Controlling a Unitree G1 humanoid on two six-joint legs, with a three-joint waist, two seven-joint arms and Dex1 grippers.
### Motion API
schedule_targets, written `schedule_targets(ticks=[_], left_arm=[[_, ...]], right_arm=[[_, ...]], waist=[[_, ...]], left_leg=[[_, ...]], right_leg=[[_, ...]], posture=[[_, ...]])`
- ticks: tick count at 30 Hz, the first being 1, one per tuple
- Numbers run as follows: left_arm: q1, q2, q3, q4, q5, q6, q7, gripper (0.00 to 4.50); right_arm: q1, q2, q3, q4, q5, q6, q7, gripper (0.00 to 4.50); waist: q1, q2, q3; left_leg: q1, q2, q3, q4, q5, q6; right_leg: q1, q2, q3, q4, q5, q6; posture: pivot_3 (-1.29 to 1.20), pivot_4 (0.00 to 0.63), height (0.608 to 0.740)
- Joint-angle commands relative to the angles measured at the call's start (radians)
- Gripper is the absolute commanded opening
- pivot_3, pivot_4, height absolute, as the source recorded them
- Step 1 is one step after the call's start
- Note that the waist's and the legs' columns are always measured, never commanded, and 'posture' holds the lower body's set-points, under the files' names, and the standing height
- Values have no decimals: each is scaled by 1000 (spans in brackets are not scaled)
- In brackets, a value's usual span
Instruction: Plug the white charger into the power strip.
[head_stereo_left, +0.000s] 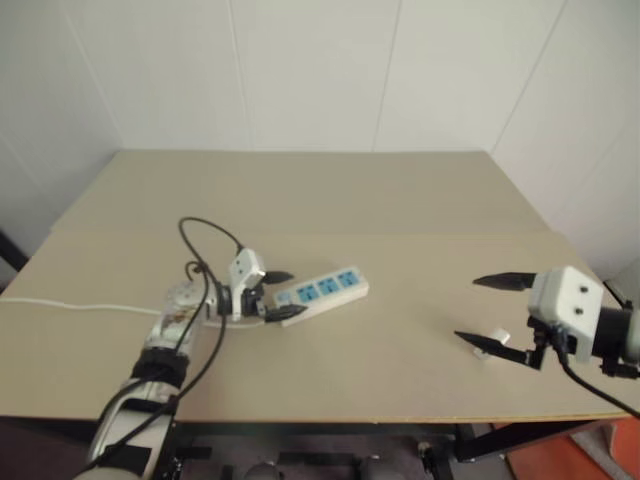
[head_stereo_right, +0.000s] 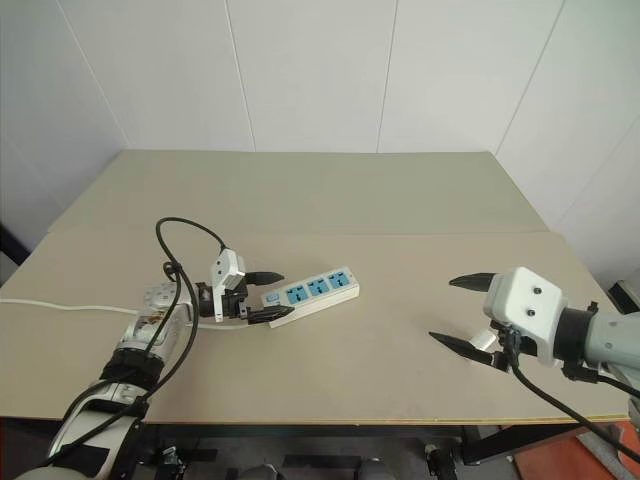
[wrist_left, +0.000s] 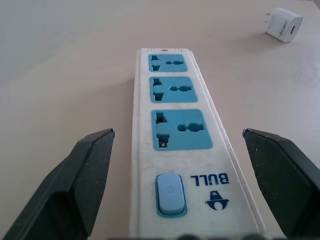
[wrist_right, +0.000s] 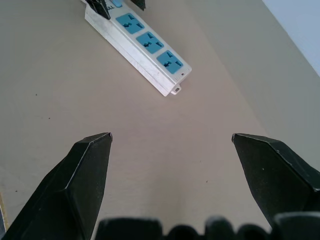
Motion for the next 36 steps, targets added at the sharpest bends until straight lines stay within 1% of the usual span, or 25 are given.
schedule_targets(ticks=[1, 5, 12, 19, 26, 29, 30, 31, 34, 36], left_arm=[[-31, -12, 11, 63, 5, -72, 7, 4479], [-23, -23, 20, 95, -8, -101, -5, 4479], [26, -32, 43, 77, -32, -98, -12, 4479], [83, -15, 41, 50, -12, -107, -2, 4479], [75, -23, 25, 114, 15, -129, 6, 4479], [63, -43, 14, 155, 19, -150, -12, 3899], [60, -47, 12, 163, 21, -160, -13, 3648], [56, -53, 12, 169, 20, -162, -16, 3304], [50, -62, 7, 177, 24, -172, -23, 3289], [50, -63, -4, 172, 31, -172, -39, 3289]], right_arm=[[5, -9, -54, -34, 15, 6, -2, 4500], [16, -9, -69, -41, 21, 10, 0, 4500], [15, -9, -69, -42, 24, 11, 1, 4500], [-6, -12, -57, -24, 25, 0, 6, 4500], [-46, -13, -26, -6, 20, -9, 6, 4500], [-56, -16, -26, -4, 21, -10, 8, 4500], [-56, -16, -28, -4, 21, -10, 10, 4500], [-56, -17, -29, -3, 21, -11, 12, 4500], [-54, -24, -43, 5, 19, -14, 22, 4500], [-40, -39, -70, 25, 25, -30, 67, 4500]], waist=[[0, 0, 0], [1, 0, 0], [0, 0, 0], [1, 0, 0], [0, 0, 0], [1, 2, -2], [1, 3, -2], [2, 3, -2], [4, 4, -3], [5, 4, -3]], left_leg=[[0, 0, 0, 0, 0, 0], [0, 0, 0, 0, 0, 0], [0, 0, 0, 0, 0, 0], [4, 0, 0, 0, 0, 0], [6, 0, 0, -1, 0, 0], [6, 0, 0, -1, 0, 0], [6, 0, 1, -1, 0, 0], [7, 0, 1, -1, 0, 0], [7, 0, 0, -1, 0, 0], [7, 0, 0, -1, 0, 0]], right_leg=[[0, 0, 0, 0, 0, 0], [0, 0, 0, 1, 0, 0], [0, 0, 0, 0, 0, 0], [3, 0, 0, 0, 0, 0], [4, 0, 0, 0, 0, 0], [5, 0, 0, 0, 0, 0], [5, 0, 0, 0, 0, 0], [6, 0, 1, 0, 0, 0], [6, 0, 0, 0, 0, 1], [6, 0, 0, 0, -1, 1]], posture=[[0, 150, 740], [0, 150, 740], [0, 150, 740], [0, 150, 740], [0, 150, 740], [0, 150, 740], [0, 150, 740], [0, 150, 740], [0, 150, 740], [0, 150, 740]])
